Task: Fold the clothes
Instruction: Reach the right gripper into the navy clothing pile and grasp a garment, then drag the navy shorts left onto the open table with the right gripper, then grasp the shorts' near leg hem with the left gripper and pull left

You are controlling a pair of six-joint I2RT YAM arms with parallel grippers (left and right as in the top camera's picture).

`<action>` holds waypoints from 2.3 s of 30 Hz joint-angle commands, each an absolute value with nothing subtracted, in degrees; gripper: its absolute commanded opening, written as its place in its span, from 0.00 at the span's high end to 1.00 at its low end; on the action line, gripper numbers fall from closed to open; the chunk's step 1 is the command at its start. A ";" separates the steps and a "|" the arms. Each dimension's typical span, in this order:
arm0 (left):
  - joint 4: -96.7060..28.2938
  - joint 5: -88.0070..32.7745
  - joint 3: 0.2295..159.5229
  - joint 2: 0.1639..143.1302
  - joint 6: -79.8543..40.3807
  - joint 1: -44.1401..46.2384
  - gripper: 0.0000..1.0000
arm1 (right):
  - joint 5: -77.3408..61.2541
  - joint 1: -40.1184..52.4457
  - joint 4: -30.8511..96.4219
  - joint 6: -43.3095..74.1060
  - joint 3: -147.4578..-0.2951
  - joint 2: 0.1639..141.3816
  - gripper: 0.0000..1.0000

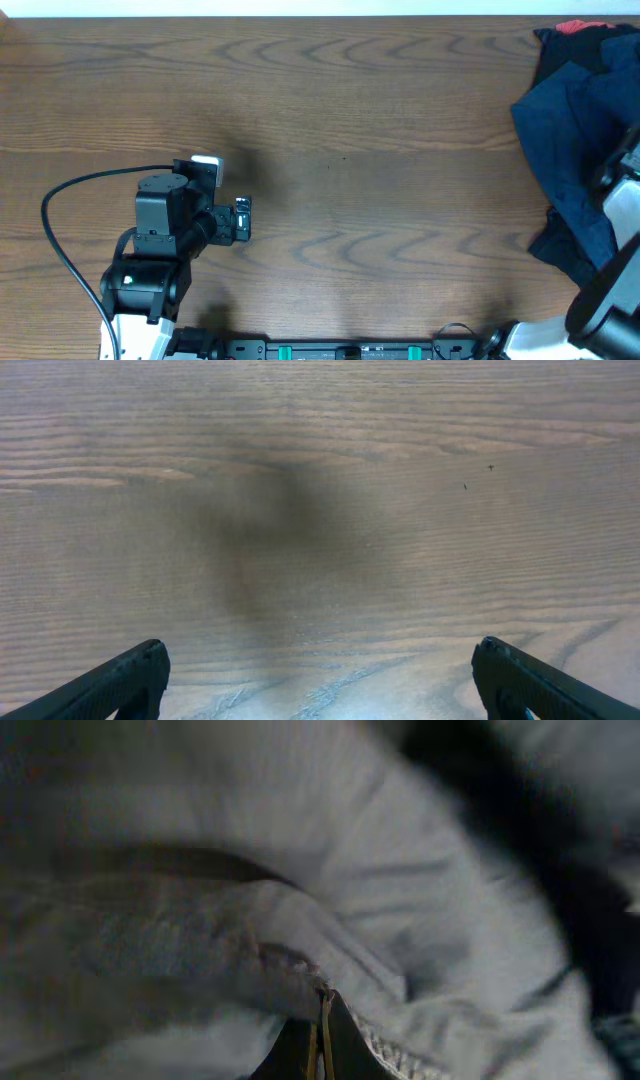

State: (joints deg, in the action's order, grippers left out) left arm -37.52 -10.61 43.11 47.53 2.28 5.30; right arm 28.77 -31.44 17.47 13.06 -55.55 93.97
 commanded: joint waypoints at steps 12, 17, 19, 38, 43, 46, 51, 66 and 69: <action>-37.69 -11.40 44.49 47.48 1.58 4.99 0.02 | -0.38 -22.17 18.28 0.36 -60.27 82.70 0.99; -37.69 -11.40 44.49 47.48 1.58 4.99 0.02 | -9.28 -7.25 24.91 -1.96 -65.63 76.51 0.99; -37.71 -11.40 44.49 47.48 1.58 4.99 0.02 | -9.23 -1.28 25.61 -1.74 -65.73 75.44 0.99; -37.60 -11.40 44.49 47.48 1.58 4.99 0.02 | -3.57 22.90 10.48 9.80 -64.71 95.33 0.83; -36.60 -11.40 44.49 47.48 1.58 4.99 0.02 | -3.90 22.48 0.30 9.82 -64.90 94.56 0.27; -35.27 -11.42 44.49 47.48 1.34 4.99 0.02 | 2.31 20.64 4.03 11.55 -64.95 92.27 0.01; -33.95 -12.51 44.49 47.94 -6.87 5.02 0.02 | 19.57 14.70 25.19 18.74 -64.95 87.92 0.01; -21.04 -32.34 43.57 73.89 -27.75 12.51 0.04 | 19.44 -4.93 48.27 21.41 -64.95 86.13 0.01; -16.69 -32.62 43.57 80.16 -31.00 16.62 0.10 | 19.44 -5.63 49.28 21.41 -64.95 86.13 0.01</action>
State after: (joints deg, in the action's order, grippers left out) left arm -18.37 -29.74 43.22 76.25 -25.17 13.69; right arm 18.55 -4.73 48.82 20.43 -64.55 87.13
